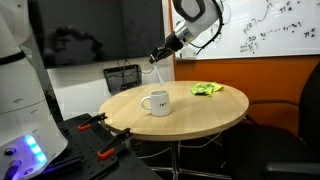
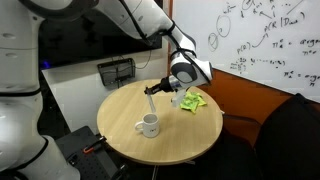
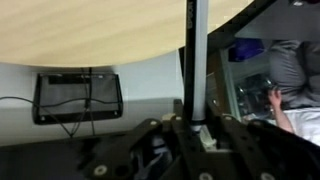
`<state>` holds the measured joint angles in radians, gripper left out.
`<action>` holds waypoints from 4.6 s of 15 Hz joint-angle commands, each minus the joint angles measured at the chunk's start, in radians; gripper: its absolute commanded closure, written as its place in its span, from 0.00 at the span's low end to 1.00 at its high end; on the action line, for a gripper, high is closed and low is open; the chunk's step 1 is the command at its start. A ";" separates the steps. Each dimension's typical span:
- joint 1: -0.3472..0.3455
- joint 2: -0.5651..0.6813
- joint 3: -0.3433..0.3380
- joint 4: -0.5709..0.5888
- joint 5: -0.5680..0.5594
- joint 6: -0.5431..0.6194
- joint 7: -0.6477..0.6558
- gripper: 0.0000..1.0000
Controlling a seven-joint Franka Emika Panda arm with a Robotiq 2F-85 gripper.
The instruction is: Place the marker in the mug
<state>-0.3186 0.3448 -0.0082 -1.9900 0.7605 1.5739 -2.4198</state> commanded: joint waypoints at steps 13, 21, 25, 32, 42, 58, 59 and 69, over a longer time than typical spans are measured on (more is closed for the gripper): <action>-0.464 0.445 0.608 0.454 -0.485 -0.435 -0.186 0.93; -0.314 0.485 0.439 0.513 -0.577 -0.649 -0.232 0.93; -0.353 0.490 0.536 0.534 -0.616 -0.654 -0.182 0.93; -0.360 0.507 0.564 0.582 -0.603 -0.632 -0.182 0.93; -0.356 0.615 0.557 0.650 -0.566 -0.579 -0.182 0.93; -0.165 0.692 0.306 0.770 -0.472 -0.498 -0.205 0.93; -0.155 0.690 0.292 0.772 -0.470 -0.485 -0.214 0.93; -0.117 0.621 0.205 0.748 -0.348 -0.530 -0.140 0.00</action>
<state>-0.4609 1.0206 0.2518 -1.2126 0.3436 1.0765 -2.5911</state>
